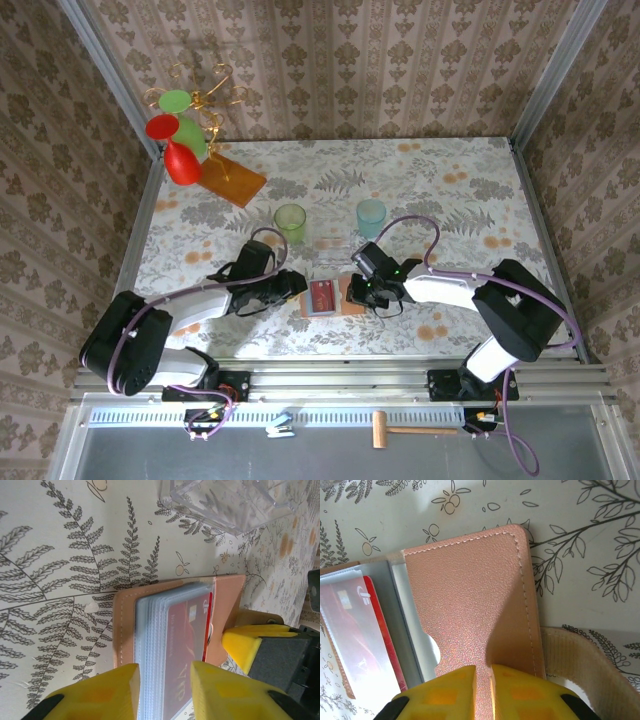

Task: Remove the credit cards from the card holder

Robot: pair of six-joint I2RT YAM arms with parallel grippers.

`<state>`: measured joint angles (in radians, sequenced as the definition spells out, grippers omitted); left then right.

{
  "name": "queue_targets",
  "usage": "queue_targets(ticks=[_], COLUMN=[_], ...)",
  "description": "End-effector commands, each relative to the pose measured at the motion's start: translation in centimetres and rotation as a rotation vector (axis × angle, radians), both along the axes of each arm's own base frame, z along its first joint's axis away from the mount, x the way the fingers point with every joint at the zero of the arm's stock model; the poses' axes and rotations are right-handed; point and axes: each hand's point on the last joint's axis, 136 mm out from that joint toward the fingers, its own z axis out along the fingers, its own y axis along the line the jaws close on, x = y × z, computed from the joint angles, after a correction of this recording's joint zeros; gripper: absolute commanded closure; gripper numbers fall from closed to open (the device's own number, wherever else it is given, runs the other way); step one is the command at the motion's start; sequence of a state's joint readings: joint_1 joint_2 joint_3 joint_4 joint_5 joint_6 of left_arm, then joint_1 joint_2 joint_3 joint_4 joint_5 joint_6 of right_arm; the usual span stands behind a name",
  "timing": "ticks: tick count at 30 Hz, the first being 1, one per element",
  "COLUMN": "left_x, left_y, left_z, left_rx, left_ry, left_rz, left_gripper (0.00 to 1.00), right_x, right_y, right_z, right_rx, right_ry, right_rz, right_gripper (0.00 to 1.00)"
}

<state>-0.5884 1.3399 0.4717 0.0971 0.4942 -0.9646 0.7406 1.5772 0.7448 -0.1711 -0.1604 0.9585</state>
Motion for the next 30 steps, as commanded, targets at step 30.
queue_targets(ticks=[30], left_x=[-0.5], left_y=[1.0], left_z=[-3.2], left_rx=[0.085], left_ry=[0.045], left_rz=[-0.013], left_gripper=[1.00], right_x=[1.0], right_y=[3.4], right_z=[3.0], right_rx=[0.123], right_ry=[-0.024], right_rz=[0.060], right_gripper=[0.86])
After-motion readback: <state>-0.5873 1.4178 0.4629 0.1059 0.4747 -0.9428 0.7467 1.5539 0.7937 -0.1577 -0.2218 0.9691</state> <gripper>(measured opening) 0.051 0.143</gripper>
